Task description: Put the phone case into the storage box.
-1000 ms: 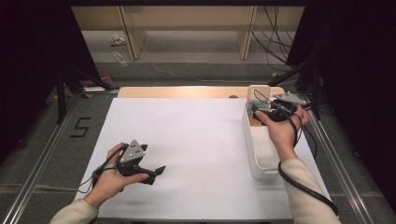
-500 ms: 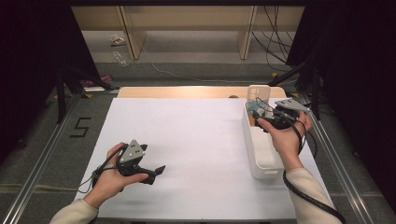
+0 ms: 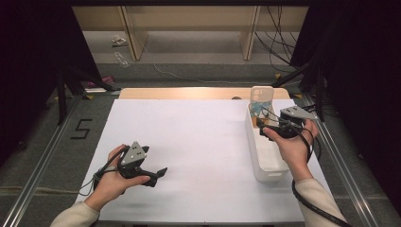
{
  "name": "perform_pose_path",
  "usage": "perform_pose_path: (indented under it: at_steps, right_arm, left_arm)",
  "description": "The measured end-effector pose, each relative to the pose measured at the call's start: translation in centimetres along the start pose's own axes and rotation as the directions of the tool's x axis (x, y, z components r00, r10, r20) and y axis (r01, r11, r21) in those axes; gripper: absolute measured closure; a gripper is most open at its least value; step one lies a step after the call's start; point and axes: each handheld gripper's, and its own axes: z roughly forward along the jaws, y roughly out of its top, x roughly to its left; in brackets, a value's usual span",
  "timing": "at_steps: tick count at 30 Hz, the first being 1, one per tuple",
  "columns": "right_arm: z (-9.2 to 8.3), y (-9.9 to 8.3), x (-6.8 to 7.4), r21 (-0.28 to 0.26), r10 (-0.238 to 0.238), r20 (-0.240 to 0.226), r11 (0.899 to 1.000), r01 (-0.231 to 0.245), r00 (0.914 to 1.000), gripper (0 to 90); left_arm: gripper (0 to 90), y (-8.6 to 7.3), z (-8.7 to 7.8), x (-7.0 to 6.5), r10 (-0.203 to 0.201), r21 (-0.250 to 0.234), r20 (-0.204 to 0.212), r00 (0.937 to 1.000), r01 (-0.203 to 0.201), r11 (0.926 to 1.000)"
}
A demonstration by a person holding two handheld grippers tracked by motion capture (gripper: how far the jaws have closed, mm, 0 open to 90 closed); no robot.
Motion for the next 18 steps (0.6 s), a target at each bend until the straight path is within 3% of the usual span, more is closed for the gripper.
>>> perform_pose_path:
  at_steps: [18]
  right_arm:
    - [-1.8, -1.0, 0.6, -0.008, -0.035, -0.078, 0.999, 0.034, 0.9963, 6.1]
  left_arm:
    - [0.6, 0.0, 0.0, 0.1, -0.003, 0.002, -0.003, 1.0, 0.003, 1.0]
